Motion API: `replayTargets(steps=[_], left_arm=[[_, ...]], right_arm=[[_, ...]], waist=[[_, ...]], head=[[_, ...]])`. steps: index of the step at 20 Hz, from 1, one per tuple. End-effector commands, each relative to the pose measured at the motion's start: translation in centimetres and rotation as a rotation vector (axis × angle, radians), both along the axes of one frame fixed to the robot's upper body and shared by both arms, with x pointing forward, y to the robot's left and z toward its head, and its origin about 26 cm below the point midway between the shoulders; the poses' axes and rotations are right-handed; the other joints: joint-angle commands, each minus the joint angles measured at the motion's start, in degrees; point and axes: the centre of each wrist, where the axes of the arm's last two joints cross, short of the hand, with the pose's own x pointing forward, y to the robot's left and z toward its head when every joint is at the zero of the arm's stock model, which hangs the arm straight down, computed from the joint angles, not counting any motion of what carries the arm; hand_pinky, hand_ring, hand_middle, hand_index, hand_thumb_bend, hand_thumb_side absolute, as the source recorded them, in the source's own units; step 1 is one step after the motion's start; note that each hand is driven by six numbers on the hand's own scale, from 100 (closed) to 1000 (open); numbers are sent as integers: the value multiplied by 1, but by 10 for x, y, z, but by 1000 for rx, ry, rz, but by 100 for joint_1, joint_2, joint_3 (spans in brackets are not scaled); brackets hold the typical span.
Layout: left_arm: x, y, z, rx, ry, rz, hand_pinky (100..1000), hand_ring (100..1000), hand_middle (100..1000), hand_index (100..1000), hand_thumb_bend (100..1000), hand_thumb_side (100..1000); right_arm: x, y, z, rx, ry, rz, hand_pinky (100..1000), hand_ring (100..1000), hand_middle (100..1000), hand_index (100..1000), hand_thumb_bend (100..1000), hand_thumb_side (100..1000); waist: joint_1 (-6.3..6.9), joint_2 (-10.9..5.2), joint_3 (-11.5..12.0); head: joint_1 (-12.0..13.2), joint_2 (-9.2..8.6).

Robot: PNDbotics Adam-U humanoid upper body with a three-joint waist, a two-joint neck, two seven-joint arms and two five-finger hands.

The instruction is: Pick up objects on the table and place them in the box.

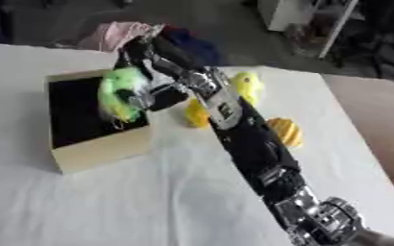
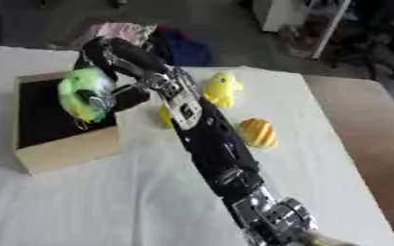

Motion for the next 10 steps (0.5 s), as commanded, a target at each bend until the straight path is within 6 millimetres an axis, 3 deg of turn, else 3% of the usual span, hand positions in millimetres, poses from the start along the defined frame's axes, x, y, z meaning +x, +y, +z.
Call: replayTargets(steps=[1, 3, 5, 6, 7, 10], left_arm=[[-2, 2, 8, 7, -31, 0, 753, 720, 640, 722, 100, 633], [-2, 2, 8, 11, -29, -2, 751, 720, 640, 722, 100, 632], [-2, 2, 8, 14, -29, -4, 754, 722, 640, 723, 100, 632], [-2, 1, 8, 14, -29, -4, 753, 722, 640, 723, 100, 631], [-2, 1, 8, 15, -28, -5, 753, 722, 640, 723, 100, 631], [-2, 1, 8, 15, -28, -7, 754, 723, 640, 723, 100, 631]], right_arm=[[1, -4, 10, -69, -67, 18, 357, 374, 278, 522, 100, 104], [1, -5, 9, -68, -82, 4, 442, 464, 531, 748, 100, 100], [1, -5, 7, -77, -94, -12, 515, 557, 707, 887, 100, 100], [1, -5, 6, -82, -98, -19, 594, 651, 792, 936, 100, 100], [2, -4, 5, -87, -100, -24, 628, 684, 813, 948, 100, 100], [3, -2, 1, -130, -101, -36, 858, 879, 955, 1000, 100, 143]], waist=[[-27, -18, -10], [-29, -18, -17], [-30, -15, -23], [-30, -13, -24], [-30, -11, -27], [-28, -12, -32]], head=[[2, -57], [11, -48], [21, -48], [23, -47], [25, -43], [28, -37]])
